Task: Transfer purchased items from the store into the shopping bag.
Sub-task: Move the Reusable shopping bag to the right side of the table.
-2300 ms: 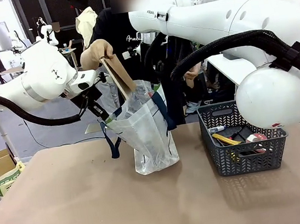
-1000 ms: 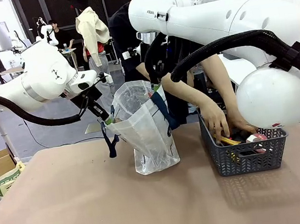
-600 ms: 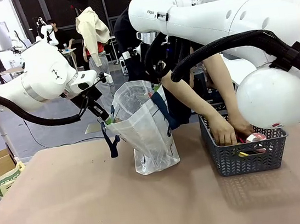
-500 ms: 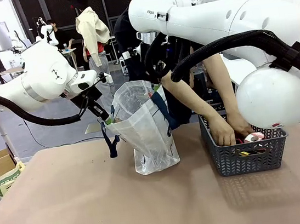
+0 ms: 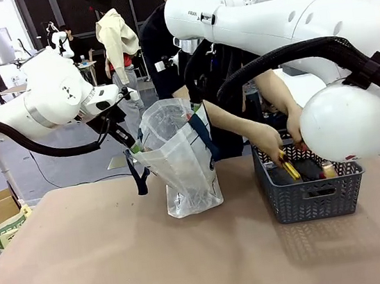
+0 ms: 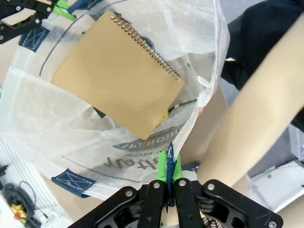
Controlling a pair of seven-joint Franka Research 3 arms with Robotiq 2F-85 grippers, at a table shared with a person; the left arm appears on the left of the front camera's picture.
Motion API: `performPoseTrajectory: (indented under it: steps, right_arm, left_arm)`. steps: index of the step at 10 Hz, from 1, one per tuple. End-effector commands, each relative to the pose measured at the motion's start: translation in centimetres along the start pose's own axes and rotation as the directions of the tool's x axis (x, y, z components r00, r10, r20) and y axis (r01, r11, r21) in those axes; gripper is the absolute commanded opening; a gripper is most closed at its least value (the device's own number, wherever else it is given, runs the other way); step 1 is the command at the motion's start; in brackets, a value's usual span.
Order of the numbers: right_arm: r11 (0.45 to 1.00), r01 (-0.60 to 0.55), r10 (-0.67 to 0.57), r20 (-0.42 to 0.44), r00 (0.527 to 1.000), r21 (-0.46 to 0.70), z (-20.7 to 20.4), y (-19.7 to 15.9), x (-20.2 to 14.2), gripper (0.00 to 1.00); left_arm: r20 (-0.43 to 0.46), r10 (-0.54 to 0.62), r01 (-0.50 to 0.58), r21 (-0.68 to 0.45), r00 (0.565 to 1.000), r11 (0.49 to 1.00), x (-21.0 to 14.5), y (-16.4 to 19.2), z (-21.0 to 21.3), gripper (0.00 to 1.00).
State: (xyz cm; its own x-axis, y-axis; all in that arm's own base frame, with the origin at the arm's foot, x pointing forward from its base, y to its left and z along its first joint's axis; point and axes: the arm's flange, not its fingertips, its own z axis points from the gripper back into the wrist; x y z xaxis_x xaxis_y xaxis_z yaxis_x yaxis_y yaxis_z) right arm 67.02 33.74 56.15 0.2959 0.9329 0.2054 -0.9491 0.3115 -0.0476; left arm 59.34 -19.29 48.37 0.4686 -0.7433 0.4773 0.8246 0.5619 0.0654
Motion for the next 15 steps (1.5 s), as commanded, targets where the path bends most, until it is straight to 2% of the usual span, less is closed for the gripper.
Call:
performPoseTrajectory:
  steps: [1,5,8,10,11,15]
  right_arm:
    - [0.998,0.066,-0.067,0.017,0.998,0.021,-0.1,0.9,-0.9,0.00]
    - [0.990,0.135,-0.135,0.004,0.991,0.041,-0.2,0.5,-1.5,0.00]
    - [0.988,0.147,-0.148,0.006,0.989,0.046,-0.3,0.3,-1.7,0.00]
    - [0.989,0.129,-0.131,0.013,0.991,0.068,-0.7,-0.2,-1.7,0.00]
    - [0.992,0.128,-0.128,-0.004,0.992,0.023,-0.1,-0.7,-0.9,0.00]
    - [0.992,0.128,-0.128,-0.004,0.992,0.023,-0.1,-0.7,-0.9,0.00]
  left_arm:
    - [0.032,0.021,-0.022,0.028,0.999,0.999,-0.6,0.5,1.2,0.00]
    - [0.034,0.060,-0.061,0.017,0.998,0.998,-1.9,1.6,1.6,0.00]
    - [0.020,0.080,-0.080,-0.009,0.997,0.997,-2.2,1.7,1.2,0.00]
    - [0.005,0.051,-0.051,-0.038,0.999,0.998,-2.0,1.4,0.7,0.00]
    - [0.008,0.058,-0.058,0.006,0.998,0.998,-1.6,1.7,0.9,0.00]
    - [0.008,0.058,-0.058,0.006,0.998,0.998,-1.6,1.7,0.9,0.00]
